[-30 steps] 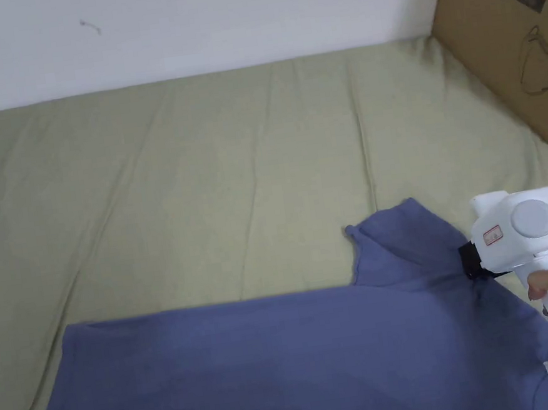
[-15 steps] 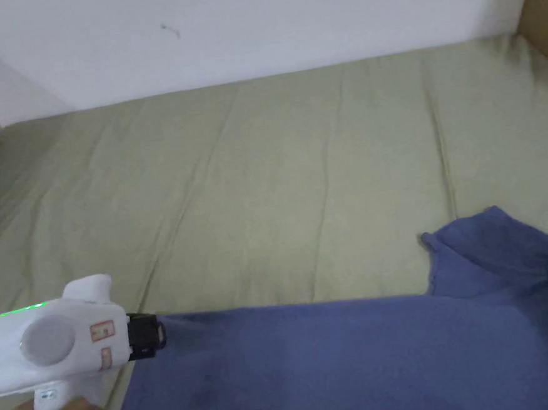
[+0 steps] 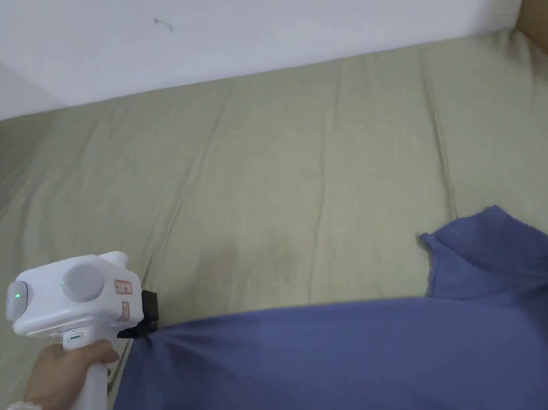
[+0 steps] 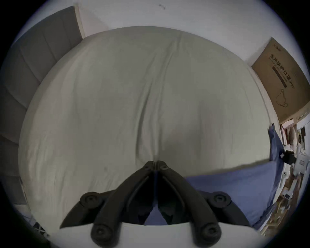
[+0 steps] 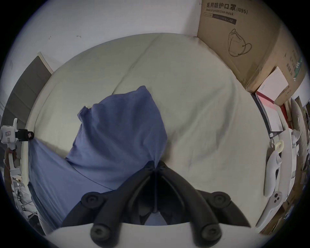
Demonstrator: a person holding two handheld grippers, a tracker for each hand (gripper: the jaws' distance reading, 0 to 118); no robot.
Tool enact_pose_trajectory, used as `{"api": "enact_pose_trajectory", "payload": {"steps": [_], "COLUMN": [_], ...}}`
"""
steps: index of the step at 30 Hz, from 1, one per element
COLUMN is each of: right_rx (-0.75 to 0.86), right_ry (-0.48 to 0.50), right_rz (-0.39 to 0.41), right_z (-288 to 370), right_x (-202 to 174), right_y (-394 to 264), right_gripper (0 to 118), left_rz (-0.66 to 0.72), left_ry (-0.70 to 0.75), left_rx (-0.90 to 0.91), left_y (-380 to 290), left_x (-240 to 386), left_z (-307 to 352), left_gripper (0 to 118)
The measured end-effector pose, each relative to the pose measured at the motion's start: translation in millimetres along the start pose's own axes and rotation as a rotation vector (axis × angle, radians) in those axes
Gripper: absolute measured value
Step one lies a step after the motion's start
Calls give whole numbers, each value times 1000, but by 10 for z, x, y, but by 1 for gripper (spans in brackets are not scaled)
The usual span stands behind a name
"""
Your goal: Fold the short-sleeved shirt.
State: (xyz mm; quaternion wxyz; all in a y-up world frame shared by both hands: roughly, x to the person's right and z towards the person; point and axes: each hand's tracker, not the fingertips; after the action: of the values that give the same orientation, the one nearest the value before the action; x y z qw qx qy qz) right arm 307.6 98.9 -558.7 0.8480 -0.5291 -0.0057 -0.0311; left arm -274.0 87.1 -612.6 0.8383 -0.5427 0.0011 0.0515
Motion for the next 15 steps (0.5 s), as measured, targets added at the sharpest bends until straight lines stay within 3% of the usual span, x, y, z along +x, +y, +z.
{"api": "enact_pose_trajectory", "payload": {"steps": [3,11,15], "right_rx": [28,128,146], "right_ry": [4,24,32], "right_rz": [-21,-48,-41], "right_z": [160,919,1503], "right_x": [4,76,137], "right_y": [-16,-365,-1009], "right_gripper": [0,0,0], "left_rz": [9,-122,-120], "left_ry": [-20,-43,-74], "left_rx": [-18,126,151], "left_y": [-44,-601,-1054], "left_x": [5,47,-91], "left_z": [161,1231,1640], "left_gripper": [2,2,2]}}
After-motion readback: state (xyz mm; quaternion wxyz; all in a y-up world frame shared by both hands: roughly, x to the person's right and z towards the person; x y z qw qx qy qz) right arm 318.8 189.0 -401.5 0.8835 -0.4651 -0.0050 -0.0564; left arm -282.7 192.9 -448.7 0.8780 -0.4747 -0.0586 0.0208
